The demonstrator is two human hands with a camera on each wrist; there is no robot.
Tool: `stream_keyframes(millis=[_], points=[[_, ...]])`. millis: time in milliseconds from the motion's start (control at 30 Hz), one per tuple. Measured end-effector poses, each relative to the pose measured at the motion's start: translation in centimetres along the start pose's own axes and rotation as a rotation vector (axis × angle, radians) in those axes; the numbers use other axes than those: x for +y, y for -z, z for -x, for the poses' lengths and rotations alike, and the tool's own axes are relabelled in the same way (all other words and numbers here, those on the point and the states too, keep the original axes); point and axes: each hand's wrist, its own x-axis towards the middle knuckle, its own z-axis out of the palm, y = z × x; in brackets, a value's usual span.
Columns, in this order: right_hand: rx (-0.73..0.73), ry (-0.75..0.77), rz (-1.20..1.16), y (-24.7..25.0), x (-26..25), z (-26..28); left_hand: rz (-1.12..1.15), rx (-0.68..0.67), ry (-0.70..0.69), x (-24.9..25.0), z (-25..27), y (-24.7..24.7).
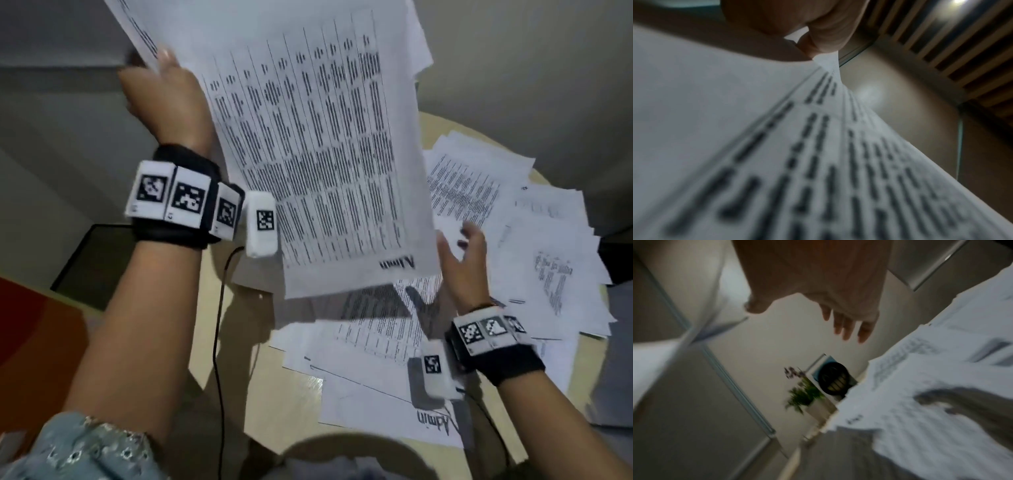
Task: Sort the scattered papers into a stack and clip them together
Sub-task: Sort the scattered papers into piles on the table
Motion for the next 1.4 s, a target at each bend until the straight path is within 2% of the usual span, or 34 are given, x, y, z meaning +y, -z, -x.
stream_keyframes(millis=[67,133,200,333,400,467,533,600,667,733,867,967,1067,1133,1200,1300,1333,1400], points=[[-0.146,-0.014,-0.154,0.3,-3.6,-0.1,-0.052,-0.070,0.053,-1.9,1.8,-0.9],[-0.291,-0.062,-0.138,0.6,-5.5,-0.1,-0.072,-0.092,0.145,-4.1,3.8,-1.2],[-0.362,-0.092,-0.117,1.2,-4.9,-0.2,-0.116,-0.112,0.271,-7.1,4.9,-1.7],[-0.473,-0.181,-0.182,2.5,0.0,0.3,-0.232,-0.158,0.435,-12.7,8.3,-1.0],[-0.543,-0.209,-0.052,3.2,2.6,1.2,-0.307,-0.231,0.537,-15.5,10.0,-0.5],[-0.551,-0.147,0.286,3.5,4.9,2.0,-0.397,-0.332,0.649,-18.0,11.6,0.2],[-0.468,-0.098,0.567,4.3,6.9,2.2,-0.479,-0.408,0.720,-19.8,12.4,0.9],[-0.349,-0.065,0.711,5.4,7.4,1.8,-0.468,-0.433,0.786,-20.7,12.3,1.8],[-0.223,-0.021,0.845,6.9,6.8,0.9,-0.477,-0.446,0.767,-21.1,11.8,2.1],[-0.137,0.077,0.939,8.1,6.0,-0.7,-0.537,-0.492,0.690,-21.0,11.2,2.3],[-0.052,0.283,1.034,7.2,2.7,-4.2,-0.539,-0.655,0.515,-20.0,10.5,2.5],[-0.086,0.473,0.972,2.6,0.6,-4.4,-0.484,-0.769,0.511,-20.3,11.2,2.2],[-0.258,0.601,0.969,-3.2,0.0,-2.9,-0.377,-0.849,0.604,-20.6,12.6,1.8],[-0.404,0.603,1.018,-6.4,-0.1,-2.1,-0.290,-0.932,0.623,-20.3,13.7,1.5],[-0.473,0.581,1.043,-8.4,0.5,-1.6,-0.244,-1.025,0.631,-19.8,14.5,1.4],[-0.373,0.520,0.957,-8.8,1.6,-1.6,-0.191,-1.063,0.702,-19.6,15.5,1.2],[-0.309,0.446,0.927,-8.1,2.1,-1.8,-0.250,-1.076,0.668,-19.6,15.8,1.1],[-0.135,0.189,0.801,-6.0,3.4,-2.5,-0.441,-1.036,0.493,-19.5,16.1,1.1]])
